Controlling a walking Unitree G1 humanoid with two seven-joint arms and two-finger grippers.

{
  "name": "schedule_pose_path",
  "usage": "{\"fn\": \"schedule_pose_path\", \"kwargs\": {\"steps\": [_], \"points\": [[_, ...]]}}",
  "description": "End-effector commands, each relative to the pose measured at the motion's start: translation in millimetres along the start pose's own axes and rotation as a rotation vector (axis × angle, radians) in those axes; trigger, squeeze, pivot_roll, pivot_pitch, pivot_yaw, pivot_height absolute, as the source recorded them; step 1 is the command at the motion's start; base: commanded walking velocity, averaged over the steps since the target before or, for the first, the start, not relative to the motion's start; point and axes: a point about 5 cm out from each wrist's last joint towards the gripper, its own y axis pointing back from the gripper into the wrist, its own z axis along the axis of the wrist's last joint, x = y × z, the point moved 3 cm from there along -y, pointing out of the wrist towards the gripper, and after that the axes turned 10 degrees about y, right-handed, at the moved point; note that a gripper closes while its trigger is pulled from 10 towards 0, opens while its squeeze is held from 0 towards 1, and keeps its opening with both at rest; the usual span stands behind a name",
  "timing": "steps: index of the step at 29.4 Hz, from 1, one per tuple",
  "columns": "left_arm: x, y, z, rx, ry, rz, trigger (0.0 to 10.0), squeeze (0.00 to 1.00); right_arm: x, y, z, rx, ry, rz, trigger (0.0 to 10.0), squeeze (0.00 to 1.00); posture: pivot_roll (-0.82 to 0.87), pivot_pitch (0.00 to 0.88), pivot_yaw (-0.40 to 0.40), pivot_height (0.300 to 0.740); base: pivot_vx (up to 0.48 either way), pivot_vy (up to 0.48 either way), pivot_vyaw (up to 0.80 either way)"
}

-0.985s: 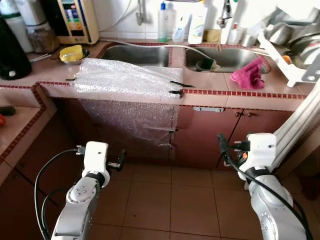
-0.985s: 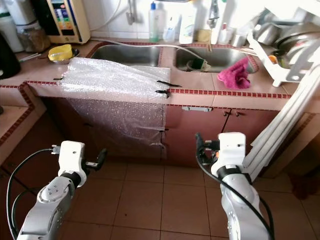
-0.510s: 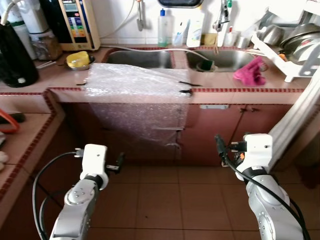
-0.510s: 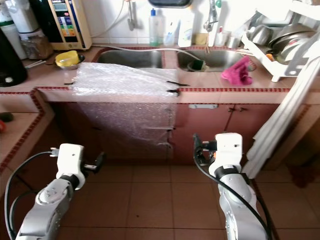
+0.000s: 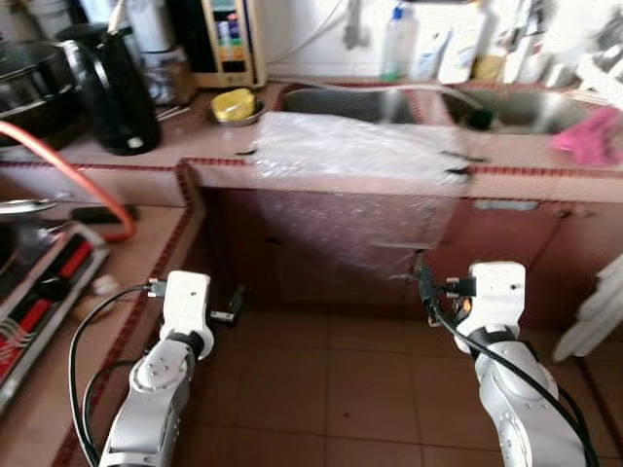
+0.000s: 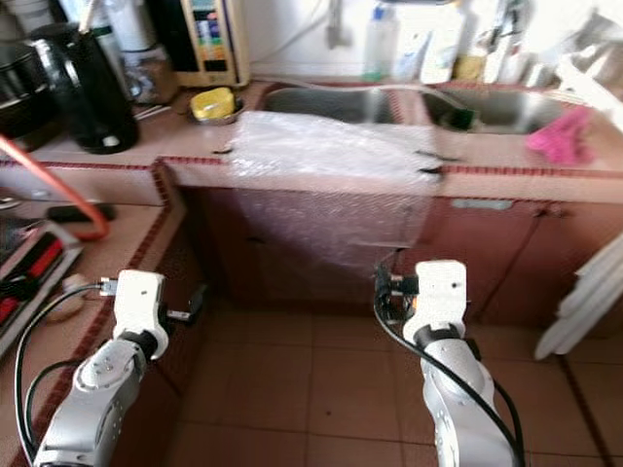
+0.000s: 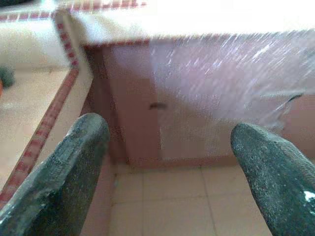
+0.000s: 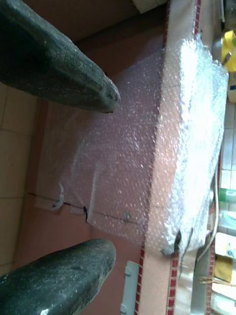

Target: Kitchen organization

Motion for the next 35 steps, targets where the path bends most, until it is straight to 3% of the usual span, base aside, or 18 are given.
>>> {"fn": "schedule_pose_path", "kwargs": {"steps": [1, 9, 17, 35], "points": [[-3.5, -3.5, 17, -0.068, -0.008, -0.018, 10.0, 0.00, -6.3, -1.0, 6, -0.023, 0.010, -0.020, 10.0, 0.00, -0.02, 0.000, 0.043, 0.740, 0.000, 0.000, 0.00], [-7.9, -3.6, 19, -0.063, 0.046, -0.063, 10.0, 0.00, -8.1, -2.2, 6, -0.026, 0.012, -0.031, 10.0, 0.00, -0.02, 0.000, 0.040, 0.740, 0.000, 0.000, 0.00], [-20.1, -3.0, 16, -0.063, 0.017, -0.134, 10.0, 0.00, -7.4, -2.6, 7, -0.029, 0.023, -0.036, 10.0, 0.00, -0.03, 0.000, 0.043, 0.740, 0.000, 0.000, -0.45], [-25.3, -3.6, 13, -0.049, 0.044, -0.160, 10.0, 0.00, -3.6, -3.8, 9, -0.040, 0.021, -0.024, 10.0, 0.00, -0.02, 0.000, 0.042, 0.740, 0.361, 0.000, -0.10]]}}
